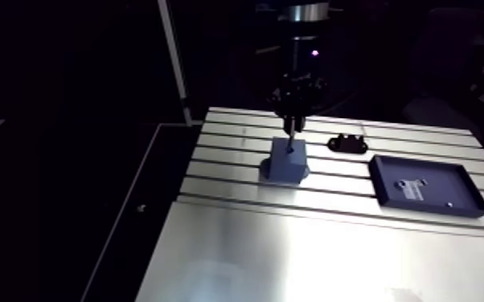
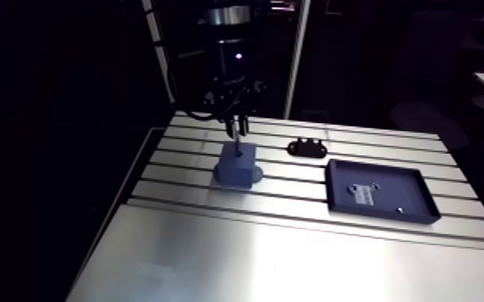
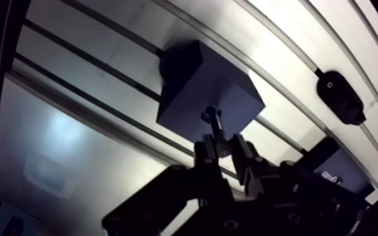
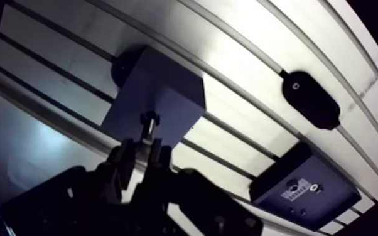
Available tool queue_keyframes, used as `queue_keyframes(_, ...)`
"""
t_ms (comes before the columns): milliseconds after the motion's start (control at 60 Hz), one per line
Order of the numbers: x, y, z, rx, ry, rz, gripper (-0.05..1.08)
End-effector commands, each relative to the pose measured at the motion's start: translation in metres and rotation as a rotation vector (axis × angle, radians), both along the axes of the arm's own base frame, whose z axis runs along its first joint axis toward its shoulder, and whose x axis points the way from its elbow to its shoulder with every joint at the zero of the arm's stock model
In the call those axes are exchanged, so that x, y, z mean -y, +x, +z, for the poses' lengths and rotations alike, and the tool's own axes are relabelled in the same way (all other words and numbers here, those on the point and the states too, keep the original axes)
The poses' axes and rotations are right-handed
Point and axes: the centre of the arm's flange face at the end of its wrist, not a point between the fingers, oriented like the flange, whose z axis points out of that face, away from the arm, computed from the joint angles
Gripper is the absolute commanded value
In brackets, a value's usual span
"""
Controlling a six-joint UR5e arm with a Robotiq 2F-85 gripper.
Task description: Pick up the M10 bolt and insert it into the hex recess until seated.
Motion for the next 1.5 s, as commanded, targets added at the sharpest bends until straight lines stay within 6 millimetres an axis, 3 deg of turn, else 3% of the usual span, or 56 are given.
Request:
queue_keyframes(17,0.000,0.001,-0.001,0.003,0.001,0.000,0.73)
queue_keyframes(1500,0.001,0.001,-0.014,0.004,0.002,0.004,0.73)
